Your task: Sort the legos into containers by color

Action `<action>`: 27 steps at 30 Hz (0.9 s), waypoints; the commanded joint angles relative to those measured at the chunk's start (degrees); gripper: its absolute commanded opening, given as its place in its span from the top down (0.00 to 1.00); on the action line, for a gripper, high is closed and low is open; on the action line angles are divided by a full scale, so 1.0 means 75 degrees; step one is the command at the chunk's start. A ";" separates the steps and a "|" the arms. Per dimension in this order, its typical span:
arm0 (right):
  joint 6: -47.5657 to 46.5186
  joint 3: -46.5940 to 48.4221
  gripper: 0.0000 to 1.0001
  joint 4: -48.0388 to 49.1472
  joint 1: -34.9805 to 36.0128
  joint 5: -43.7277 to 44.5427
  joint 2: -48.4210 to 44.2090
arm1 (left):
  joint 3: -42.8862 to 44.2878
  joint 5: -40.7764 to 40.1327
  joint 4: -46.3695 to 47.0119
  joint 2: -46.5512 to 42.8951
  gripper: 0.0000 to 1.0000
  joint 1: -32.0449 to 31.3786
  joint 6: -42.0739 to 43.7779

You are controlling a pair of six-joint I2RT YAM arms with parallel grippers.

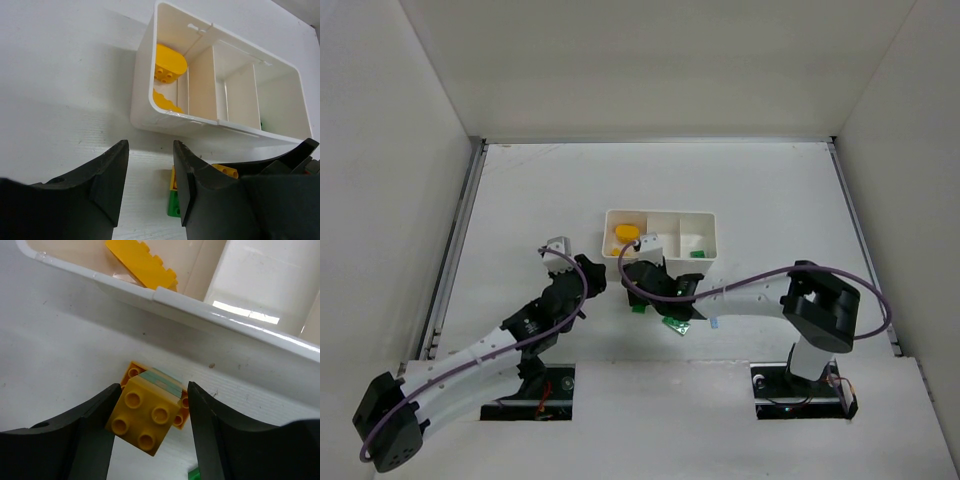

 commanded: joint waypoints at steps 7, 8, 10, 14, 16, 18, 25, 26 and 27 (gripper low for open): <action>0.0250 0.0411 0.65 -0.0410 0.0154 0.0190 0.0098 | -0.0136 -0.0238 -0.0148 -0.0252 0.59 0.0085 -0.0191; 0.0285 0.0376 0.69 -0.0398 0.0154 0.0214 0.0004 | -0.0136 -0.0238 -0.0148 -0.0275 0.59 0.0085 -0.0191; 0.0332 0.0247 0.72 -0.0259 0.0154 0.0237 -0.0323 | -0.0101 -0.0226 -0.0148 -0.0298 0.57 0.0085 -0.0191; 0.0216 -0.0162 0.74 0.0455 0.0095 0.0284 -0.1388 | 0.0226 -0.0086 -0.0148 -0.0357 0.55 -0.0113 -0.0191; 0.0169 -0.0431 0.74 0.0842 -0.0080 0.0238 -0.2067 | 0.0483 -0.0004 -0.0148 -0.0392 0.55 -0.0359 -0.0144; 0.0145 -0.0619 0.74 0.1100 -0.0244 0.0121 -0.2584 | 0.0695 0.0020 -0.0066 -0.0392 0.57 -0.0663 -0.0027; 0.0040 -0.0925 0.74 0.1500 -0.0947 -0.0348 -0.3500 | 0.1000 -0.0039 0.1150 -0.0065 0.54 -0.2034 0.0816; 0.0040 -0.0948 0.74 0.1558 -0.1006 -0.0372 -0.3535 | 0.1024 -0.0062 0.1373 0.0075 0.52 -0.2210 0.0957; 0.0040 -0.0983 0.74 0.1617 -0.1065 -0.0407 -0.3571 | 0.1059 -0.0097 0.1561 0.0239 0.51 -0.2363 0.1097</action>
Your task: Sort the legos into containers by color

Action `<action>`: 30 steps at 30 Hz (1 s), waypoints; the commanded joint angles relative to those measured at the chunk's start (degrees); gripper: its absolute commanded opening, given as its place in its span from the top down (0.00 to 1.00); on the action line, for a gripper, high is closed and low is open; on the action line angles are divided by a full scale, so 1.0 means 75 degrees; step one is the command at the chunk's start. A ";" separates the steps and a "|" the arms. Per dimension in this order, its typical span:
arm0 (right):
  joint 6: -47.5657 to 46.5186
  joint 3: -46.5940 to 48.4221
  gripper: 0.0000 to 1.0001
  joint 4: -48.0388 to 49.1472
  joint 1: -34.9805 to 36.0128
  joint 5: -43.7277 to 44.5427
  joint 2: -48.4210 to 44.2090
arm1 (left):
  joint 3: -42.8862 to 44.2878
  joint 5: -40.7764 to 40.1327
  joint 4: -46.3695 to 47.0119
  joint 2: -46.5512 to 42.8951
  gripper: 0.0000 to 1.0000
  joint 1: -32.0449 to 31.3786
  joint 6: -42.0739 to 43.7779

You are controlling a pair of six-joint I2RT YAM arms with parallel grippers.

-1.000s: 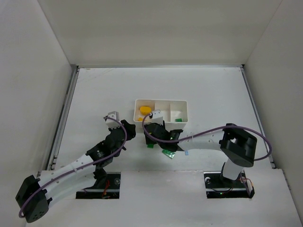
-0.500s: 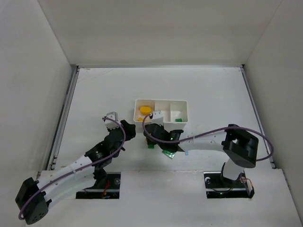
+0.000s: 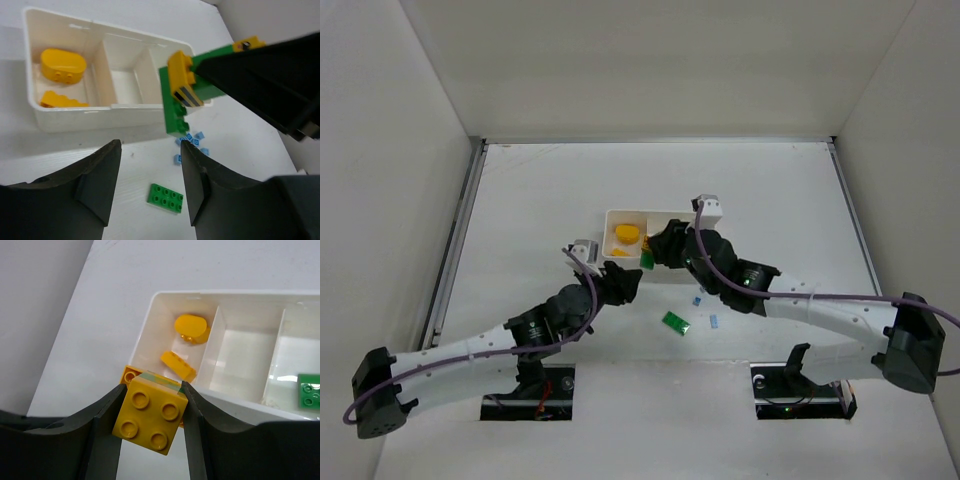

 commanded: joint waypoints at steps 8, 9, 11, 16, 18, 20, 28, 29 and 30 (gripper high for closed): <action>-0.0013 -0.0472 0.73 0.0826 -0.0431 -0.0779 -0.0524 | 0.0854 -0.0431 0.1665 0.1712 0.50 -0.0770 0.1344; -0.0001 -0.0519 0.73 0.0861 -0.0443 -0.0838 -0.0583 | 0.0890 -0.0512 0.1724 0.1818 0.51 -0.0746 0.1368; 0.0023 -0.0589 0.73 0.0908 -0.0490 -0.0944 -0.0689 | 0.0925 -0.0618 0.1783 0.1959 0.52 -0.0723 0.1368; 0.0058 -0.0718 0.73 0.0990 -0.0537 -0.1108 -0.0841 | 0.0995 -0.0654 0.1924 0.2206 0.54 -0.0629 0.1368; 0.0058 -0.0765 0.73 0.1072 -0.0537 -0.1237 -0.0888 | 0.1030 -0.0654 0.2006 0.2335 0.56 -0.0605 0.1368; 0.0070 -0.0800 0.73 0.1107 -0.0537 -0.1284 -0.0888 | 0.1042 -0.0642 0.2134 0.2405 0.57 -0.0582 0.1345; 0.0128 -0.1070 0.73 0.1236 -0.0572 -0.1296 -0.1040 | 0.1066 -0.0455 0.2592 0.2663 0.80 -0.0582 0.1391; 0.0128 -0.1093 0.73 0.1236 -0.0607 -0.1296 -0.1099 | 0.1077 -0.0408 0.2592 0.2710 0.82 -0.0582 0.1391; 0.0117 -0.1128 0.73 0.1236 -0.0665 -0.1296 -0.1169 | 0.1089 -0.0361 0.2592 0.2756 0.83 -0.0582 0.1391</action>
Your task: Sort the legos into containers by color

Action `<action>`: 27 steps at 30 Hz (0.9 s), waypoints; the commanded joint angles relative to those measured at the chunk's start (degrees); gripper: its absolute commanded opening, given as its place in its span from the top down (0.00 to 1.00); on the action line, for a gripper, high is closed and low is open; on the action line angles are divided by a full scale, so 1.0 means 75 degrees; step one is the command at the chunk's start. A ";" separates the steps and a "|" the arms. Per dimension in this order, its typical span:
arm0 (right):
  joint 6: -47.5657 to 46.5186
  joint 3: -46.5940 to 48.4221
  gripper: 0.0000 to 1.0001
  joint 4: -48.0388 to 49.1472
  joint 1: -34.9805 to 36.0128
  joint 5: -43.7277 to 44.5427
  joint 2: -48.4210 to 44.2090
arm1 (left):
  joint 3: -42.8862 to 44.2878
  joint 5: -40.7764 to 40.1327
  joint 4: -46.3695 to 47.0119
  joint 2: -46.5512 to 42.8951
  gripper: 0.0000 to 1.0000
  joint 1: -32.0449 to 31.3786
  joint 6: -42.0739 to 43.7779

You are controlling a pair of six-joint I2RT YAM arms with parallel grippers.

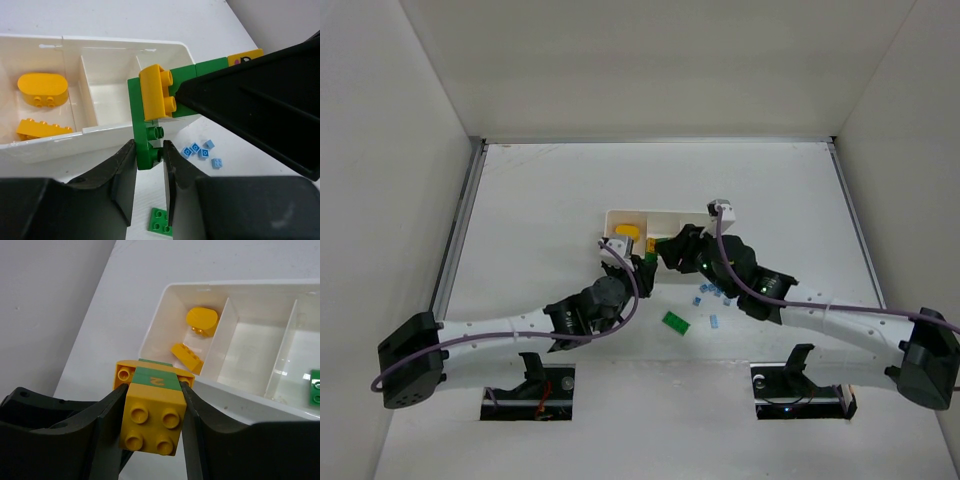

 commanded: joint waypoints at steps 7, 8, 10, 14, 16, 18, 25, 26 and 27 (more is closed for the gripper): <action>-0.0050 -0.0398 0.73 0.0634 -0.0875 -0.0659 -0.1071 | 0.0384 0.0225 0.0558 0.0205 0.86 -0.0025 0.0097; -0.0027 -0.0457 0.73 0.0669 -0.1004 -0.0811 -0.1141 | 0.0407 0.0225 0.0558 0.0240 0.86 -0.0025 0.0097; 0.0044 -0.0597 0.73 0.0716 -0.1193 -0.1035 -0.1247 | 0.0466 0.0225 0.0558 0.0322 0.86 -0.0025 0.0120; 0.0079 -0.0856 0.73 0.0798 -0.1415 -0.1141 -0.1563 | 0.0595 0.0225 0.0558 0.0474 0.86 0.0045 0.0144; 0.0067 -0.0949 0.73 0.0798 -0.1544 -0.1199 -0.1750 | 0.0653 0.0225 0.0558 0.0568 0.87 0.0092 0.0144; 0.0067 -0.1031 0.73 0.0798 -0.1685 -0.1328 -0.1926 | 0.0735 0.0225 0.0558 0.0661 0.87 0.0139 0.0144; 0.0173 -0.1301 0.73 0.0915 -0.2084 -0.1762 -0.2091 | 0.0970 0.0342 0.0792 0.1001 0.87 0.0174 0.0144; 0.0173 -0.1325 0.73 0.0915 -0.2084 -0.1739 -0.2103 | 0.0982 0.0354 0.0815 0.1013 0.87 0.0174 0.0144; 0.0150 -0.1336 0.73 0.0915 -0.2095 -0.1704 -0.2103 | 0.1005 0.0354 0.0816 0.1025 0.88 0.0174 0.0156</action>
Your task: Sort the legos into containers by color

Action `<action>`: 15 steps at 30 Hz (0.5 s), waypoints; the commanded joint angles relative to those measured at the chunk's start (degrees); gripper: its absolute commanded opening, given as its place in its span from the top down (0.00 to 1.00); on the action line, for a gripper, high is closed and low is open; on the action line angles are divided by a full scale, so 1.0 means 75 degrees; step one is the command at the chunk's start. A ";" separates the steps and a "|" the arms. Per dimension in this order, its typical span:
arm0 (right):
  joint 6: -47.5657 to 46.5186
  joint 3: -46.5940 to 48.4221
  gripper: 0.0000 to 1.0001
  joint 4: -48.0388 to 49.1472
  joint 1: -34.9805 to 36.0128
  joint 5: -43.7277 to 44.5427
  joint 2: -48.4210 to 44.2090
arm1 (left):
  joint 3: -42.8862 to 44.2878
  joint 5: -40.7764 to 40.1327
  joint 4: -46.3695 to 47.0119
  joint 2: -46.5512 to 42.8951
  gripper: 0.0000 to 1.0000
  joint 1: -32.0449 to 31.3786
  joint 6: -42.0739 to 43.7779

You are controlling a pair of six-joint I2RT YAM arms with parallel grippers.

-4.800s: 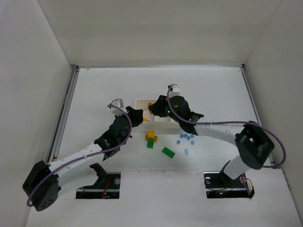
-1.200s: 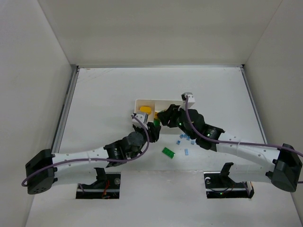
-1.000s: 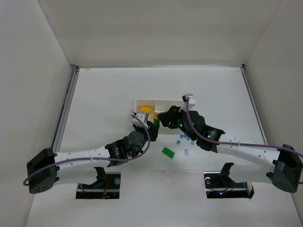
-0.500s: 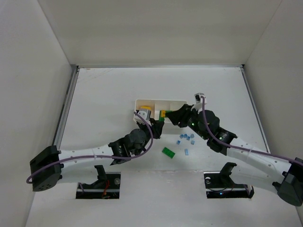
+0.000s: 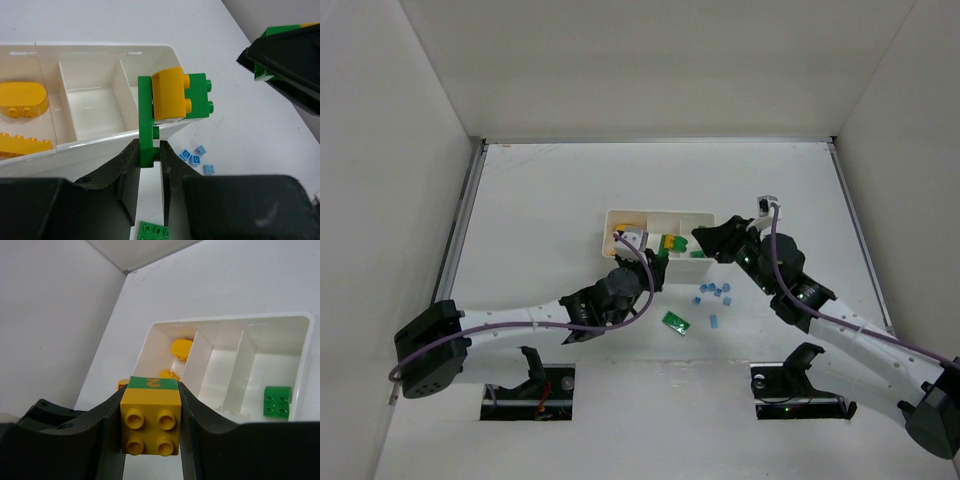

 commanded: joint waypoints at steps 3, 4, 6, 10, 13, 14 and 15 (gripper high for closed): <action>-0.0069 -0.0101 0.73 0.0455 -0.0091 -0.0089 -0.0095 | 0.0425 -0.0031 0.0338 -0.0100 0.88 0.0014 0.0106; -0.0069 -0.0101 0.73 0.0455 -0.0091 -0.0101 -0.0083 | 0.0414 -0.0031 0.0338 -0.0135 0.88 0.0014 0.0118; -0.0093 -0.0101 0.73 0.0455 -0.0079 -0.0066 -0.0060 | 0.0390 -0.0031 0.0338 -0.0217 0.88 0.0025 0.0130; -0.0139 -0.0124 0.73 0.0396 -0.0067 -0.0030 -0.0060 | 0.0308 -0.0042 0.0256 -0.0357 0.88 0.0037 0.0153; -0.0233 -0.0206 0.73 0.0186 -0.0044 0.0063 -0.0130 | 0.0063 -0.0019 0.0011 -0.0626 0.87 -0.0091 0.0072; -0.0268 -0.0230 0.73 0.0116 -0.0044 0.0121 -0.0142 | -0.0066 0.0051 -0.0176 -0.0732 0.87 -0.0219 0.0048; -0.0292 -0.0253 0.73 0.0057 -0.0044 0.0192 -0.0153 | -0.0206 0.0086 -0.0387 -0.0872 0.87 -0.0360 0.0001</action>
